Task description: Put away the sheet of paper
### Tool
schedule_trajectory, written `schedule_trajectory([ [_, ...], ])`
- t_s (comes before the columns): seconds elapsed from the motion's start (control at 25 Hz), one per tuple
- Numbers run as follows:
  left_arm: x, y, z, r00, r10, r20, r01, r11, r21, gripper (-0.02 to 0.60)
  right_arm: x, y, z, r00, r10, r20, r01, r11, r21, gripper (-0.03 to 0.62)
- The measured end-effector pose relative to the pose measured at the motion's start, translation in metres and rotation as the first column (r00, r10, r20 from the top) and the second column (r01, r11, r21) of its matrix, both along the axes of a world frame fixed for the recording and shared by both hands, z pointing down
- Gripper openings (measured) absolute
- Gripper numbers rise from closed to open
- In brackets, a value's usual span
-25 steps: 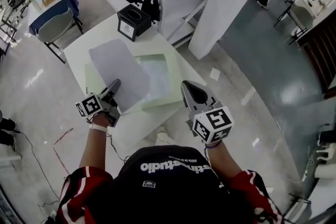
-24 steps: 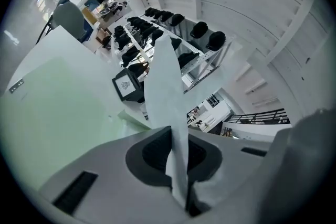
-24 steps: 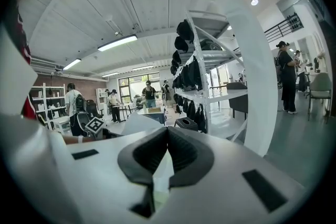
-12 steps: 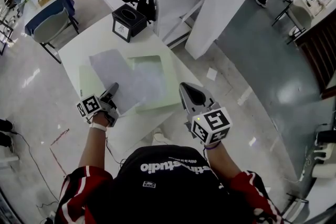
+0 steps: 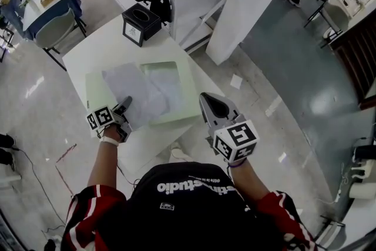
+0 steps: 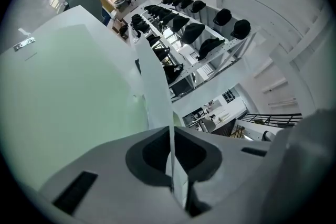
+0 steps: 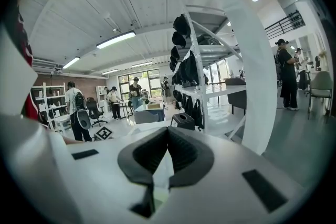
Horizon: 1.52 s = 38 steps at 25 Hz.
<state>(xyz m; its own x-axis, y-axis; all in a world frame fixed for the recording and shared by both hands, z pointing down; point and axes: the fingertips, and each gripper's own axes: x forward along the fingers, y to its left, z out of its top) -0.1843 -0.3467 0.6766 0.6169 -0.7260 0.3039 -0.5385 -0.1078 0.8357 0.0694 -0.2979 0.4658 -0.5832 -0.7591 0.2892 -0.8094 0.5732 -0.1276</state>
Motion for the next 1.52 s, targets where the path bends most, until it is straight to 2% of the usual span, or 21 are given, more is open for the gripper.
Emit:
schedule_trajectory([
  [0.36,-0.005,0.003,0.030,0.994,0.073,0.082,-0.065,0.994,-0.093,0.005,0.002,-0.001,0.005,1.000,-0.003,0.002,0.003,1.000,-0.007,0.003],
  [0.48,-0.008,0.008,0.045,0.984,0.113,0.138,-0.095,0.987,-0.132,0.005,0.002,-0.001,0.006,1.000,-0.003,-0.001,0.003,1.000,-0.010,0.003],
  [0.64,-0.015,0.017,0.063,0.947,0.176,0.268,-0.131,0.976,-0.176,0.005,0.002,-0.002,0.006,1.000,-0.001,0.001,0.001,1.000,-0.010,0.003],
  [0.76,-0.015,0.021,0.067,0.916,0.215,0.339,-0.165,0.971,-0.171,0.006,0.001,-0.003,0.009,1.000,-0.003,0.000,0.003,1.000,-0.016,0.003],
  [0.92,-0.008,0.027,0.072,0.838,0.291,0.461,-0.254,0.957,-0.142,0.006,0.000,-0.003,0.013,1.000,-0.012,0.002,0.012,1.000,-0.024,0.003],
  [1.04,-0.011,0.027,0.073,0.802,0.310,0.510,-0.292,0.949,-0.116,0.006,-0.002,-0.004,0.010,1.000,-0.018,0.002,0.018,1.000,-0.022,0.003],
  [1.2,-0.024,0.021,0.074,0.759,0.320,0.567,-0.308,0.944,-0.120,0.006,-0.003,-0.004,0.009,1.000,-0.019,0.000,0.019,1.000,-0.019,0.003],
  [1.32,-0.025,0.019,0.076,0.747,0.342,0.570,-0.332,0.935,-0.126,0.005,-0.003,-0.004,0.010,1.000,-0.019,-0.002,0.019,1.000,-0.019,0.003],
  [1.52,-0.015,0.026,0.072,0.755,0.378,0.535,-0.376,0.919,-0.118,0.006,-0.001,-0.002,0.008,1.000,-0.016,-0.003,0.016,1.000,-0.016,0.003],
])
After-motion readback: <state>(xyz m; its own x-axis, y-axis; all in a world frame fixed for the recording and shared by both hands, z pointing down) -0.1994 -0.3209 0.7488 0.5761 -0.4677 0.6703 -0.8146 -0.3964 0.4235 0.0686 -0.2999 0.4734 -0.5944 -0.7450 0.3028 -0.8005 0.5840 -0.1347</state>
